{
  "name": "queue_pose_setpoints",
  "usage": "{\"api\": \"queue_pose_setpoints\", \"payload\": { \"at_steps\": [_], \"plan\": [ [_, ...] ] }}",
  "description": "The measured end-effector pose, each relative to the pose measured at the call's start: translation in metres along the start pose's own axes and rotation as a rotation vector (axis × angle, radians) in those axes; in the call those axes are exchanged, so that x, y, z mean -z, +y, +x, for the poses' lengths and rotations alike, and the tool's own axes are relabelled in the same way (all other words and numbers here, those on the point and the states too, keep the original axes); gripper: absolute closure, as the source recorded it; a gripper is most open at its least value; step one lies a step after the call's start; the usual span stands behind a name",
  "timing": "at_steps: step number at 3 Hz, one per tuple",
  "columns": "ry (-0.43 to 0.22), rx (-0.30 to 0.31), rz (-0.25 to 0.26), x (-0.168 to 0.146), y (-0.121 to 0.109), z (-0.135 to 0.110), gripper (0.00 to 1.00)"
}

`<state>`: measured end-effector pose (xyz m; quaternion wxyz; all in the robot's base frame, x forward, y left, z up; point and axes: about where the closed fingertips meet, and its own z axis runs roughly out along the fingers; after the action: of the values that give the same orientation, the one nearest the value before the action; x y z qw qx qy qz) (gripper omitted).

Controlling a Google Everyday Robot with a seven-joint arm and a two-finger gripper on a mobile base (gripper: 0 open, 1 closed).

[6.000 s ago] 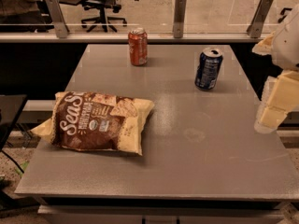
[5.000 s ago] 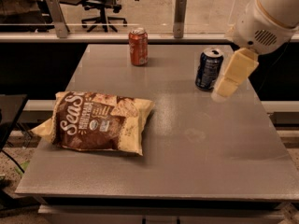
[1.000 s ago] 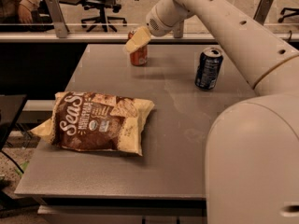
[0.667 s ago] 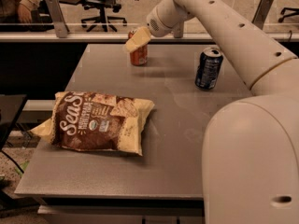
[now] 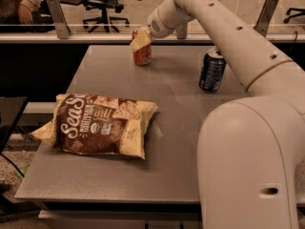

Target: Knock coke can over

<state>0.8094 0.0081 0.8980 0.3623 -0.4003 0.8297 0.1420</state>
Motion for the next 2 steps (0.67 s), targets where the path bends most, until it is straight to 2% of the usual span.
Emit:
{"api": "queue_pose_setpoints", "payload": {
  "at_steps": [1,2],
  "plan": [
    [-0.007,0.019,-0.004,0.005,0.002,-0.003,0.72],
    [-0.003,0.067,-0.013,0.026,0.01,-0.008,0.95]
  ]
}}
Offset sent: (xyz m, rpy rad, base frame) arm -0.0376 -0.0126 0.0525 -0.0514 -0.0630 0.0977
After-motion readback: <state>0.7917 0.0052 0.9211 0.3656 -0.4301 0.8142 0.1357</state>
